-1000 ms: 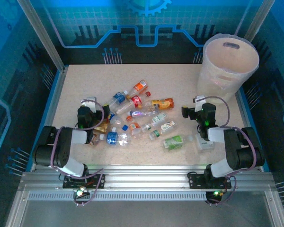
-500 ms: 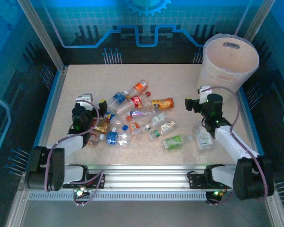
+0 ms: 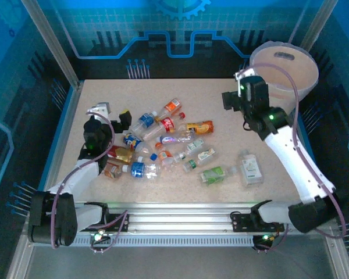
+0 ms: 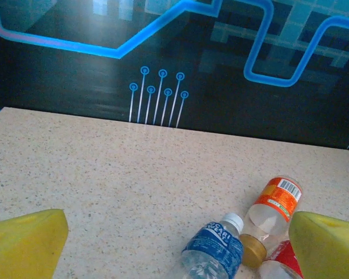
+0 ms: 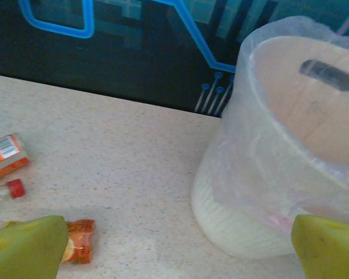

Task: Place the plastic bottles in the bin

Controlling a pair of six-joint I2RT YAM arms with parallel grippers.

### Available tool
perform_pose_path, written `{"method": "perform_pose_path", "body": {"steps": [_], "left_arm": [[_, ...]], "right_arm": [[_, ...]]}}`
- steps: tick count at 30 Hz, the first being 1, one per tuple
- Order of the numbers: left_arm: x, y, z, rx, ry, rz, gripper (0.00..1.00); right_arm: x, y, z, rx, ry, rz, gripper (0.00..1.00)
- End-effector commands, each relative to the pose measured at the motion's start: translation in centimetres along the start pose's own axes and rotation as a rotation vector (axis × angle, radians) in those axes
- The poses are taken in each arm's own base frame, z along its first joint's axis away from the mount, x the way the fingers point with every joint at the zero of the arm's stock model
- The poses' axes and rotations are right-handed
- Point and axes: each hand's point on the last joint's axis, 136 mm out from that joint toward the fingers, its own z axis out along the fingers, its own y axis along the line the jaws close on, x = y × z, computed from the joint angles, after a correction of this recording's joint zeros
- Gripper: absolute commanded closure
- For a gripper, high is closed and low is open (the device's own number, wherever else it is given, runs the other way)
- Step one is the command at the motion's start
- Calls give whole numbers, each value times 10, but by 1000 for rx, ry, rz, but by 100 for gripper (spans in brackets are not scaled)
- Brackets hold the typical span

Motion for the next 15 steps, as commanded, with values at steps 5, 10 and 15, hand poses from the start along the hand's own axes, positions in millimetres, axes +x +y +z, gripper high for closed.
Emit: {"method": "perform_pose_path", "body": {"steps": [5,10,15], "left_arm": [[-13,-20,-5,65,0,-20,1],[-10,-25,-3,87,5,-30,1],[-5,-30,-2,105,19,-33,1]], "right_arm": [[-22,-43,-23,297,131,-130,0],[-37,-65,-4,363,162,-149,0],[-33,-65,25,314,193,-171,0]]}}
